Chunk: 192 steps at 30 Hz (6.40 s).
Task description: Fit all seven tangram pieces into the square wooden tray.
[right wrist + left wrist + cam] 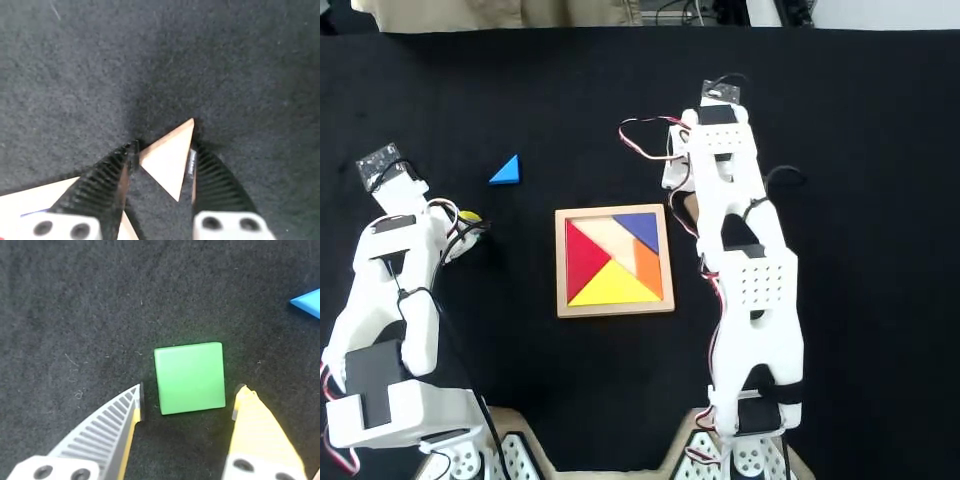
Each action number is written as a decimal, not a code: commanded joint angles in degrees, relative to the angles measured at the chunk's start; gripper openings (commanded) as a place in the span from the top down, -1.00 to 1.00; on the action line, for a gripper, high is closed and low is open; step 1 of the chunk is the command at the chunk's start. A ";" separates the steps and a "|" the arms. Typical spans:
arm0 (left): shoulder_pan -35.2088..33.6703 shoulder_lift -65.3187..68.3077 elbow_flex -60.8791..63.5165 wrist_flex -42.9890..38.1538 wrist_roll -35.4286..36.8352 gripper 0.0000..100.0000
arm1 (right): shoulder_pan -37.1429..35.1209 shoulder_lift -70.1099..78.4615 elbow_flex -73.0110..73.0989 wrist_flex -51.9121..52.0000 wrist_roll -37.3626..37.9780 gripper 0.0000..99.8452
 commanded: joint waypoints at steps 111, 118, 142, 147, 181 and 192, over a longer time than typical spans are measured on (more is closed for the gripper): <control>0.66 -2.11 -0.40 -0.70 -0.35 0.41 | -18.55 -12.00 -3.12 16.00 14.59 0.97; 0.66 -2.11 -0.40 -0.70 -0.44 0.41 | -10.55 -6.37 -3.12 17.76 14.86 0.98; 0.66 -2.11 -0.40 -0.79 -0.44 0.41 | -16.88 -10.51 8.75 17.85 18.11 0.98; 0.66 -2.11 -0.40 -0.79 -0.44 0.41 | -17.32 -11.21 11.56 17.58 18.11 0.98; 0.48 -2.11 -0.66 -0.79 -0.09 0.41 | -19.60 -15.25 -3.65 15.56 22.68 0.98; 3.56 -10.02 -8.40 13.10 -14.33 0.40 | -9.23 -39.16 0.13 17.85 22.86 0.98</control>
